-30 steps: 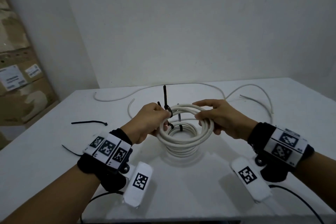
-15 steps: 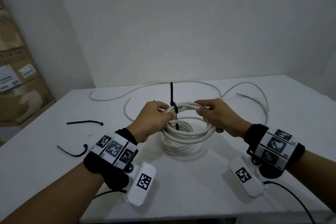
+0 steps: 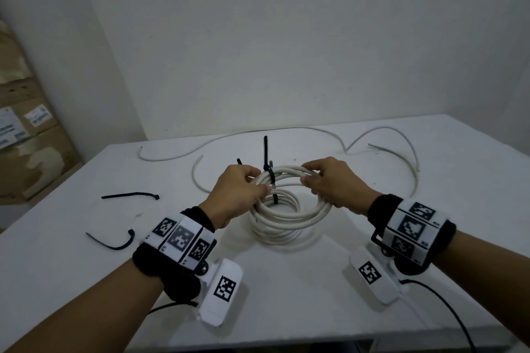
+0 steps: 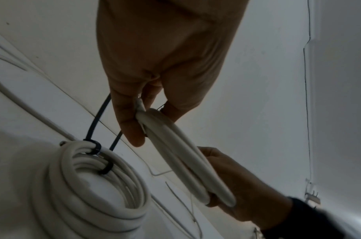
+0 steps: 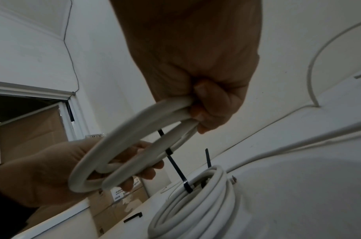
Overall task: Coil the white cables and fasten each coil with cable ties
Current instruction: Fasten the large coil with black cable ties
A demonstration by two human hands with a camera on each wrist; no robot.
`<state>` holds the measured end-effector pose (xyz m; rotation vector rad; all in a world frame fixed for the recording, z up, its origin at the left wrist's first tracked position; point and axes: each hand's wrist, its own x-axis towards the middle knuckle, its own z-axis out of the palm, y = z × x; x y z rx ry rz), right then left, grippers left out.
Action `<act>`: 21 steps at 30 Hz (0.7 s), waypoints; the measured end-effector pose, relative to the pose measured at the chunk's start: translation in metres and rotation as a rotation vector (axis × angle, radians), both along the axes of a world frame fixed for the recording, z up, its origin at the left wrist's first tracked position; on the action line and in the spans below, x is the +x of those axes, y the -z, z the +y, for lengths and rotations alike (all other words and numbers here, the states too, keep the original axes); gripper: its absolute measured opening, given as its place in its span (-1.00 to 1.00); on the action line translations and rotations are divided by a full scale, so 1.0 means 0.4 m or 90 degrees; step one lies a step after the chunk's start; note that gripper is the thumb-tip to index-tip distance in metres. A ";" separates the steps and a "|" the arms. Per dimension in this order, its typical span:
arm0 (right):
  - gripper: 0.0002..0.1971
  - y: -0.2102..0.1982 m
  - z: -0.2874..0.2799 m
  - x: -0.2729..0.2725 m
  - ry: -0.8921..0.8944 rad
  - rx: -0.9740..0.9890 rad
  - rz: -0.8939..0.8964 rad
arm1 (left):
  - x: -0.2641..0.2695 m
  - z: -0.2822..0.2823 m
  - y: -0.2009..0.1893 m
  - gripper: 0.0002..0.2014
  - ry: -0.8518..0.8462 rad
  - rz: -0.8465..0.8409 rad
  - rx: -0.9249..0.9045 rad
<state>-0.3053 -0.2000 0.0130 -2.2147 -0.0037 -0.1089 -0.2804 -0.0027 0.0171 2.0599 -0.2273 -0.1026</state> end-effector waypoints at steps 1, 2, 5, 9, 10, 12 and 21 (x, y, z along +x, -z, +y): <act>-0.81 -0.001 0.004 0.005 -0.003 -0.001 0.005 | 0.002 0.002 0.005 -0.76 -0.002 -0.015 0.023; -0.81 -0.002 0.008 0.012 -0.007 0.001 0.012 | 0.003 0.006 0.010 -0.82 -0.005 -0.033 0.045; -0.80 0.003 0.022 0.037 -0.017 0.000 0.028 | 0.002 0.012 0.020 -0.91 -0.016 -0.080 0.106; -0.77 0.027 0.044 0.058 -0.032 -0.072 0.058 | 0.019 0.017 0.053 -0.80 -0.009 -0.090 0.230; -0.76 0.034 0.048 0.061 -0.029 -0.079 0.065 | 0.023 0.017 0.060 -0.79 -0.006 -0.086 0.239; -0.77 0.043 0.047 0.065 -0.016 -0.082 0.078 | 0.031 0.016 0.066 -0.75 -0.002 -0.088 0.241; -0.64 0.035 0.037 0.052 -0.042 -0.046 0.176 | 0.042 0.030 0.066 -0.64 0.010 -0.012 0.224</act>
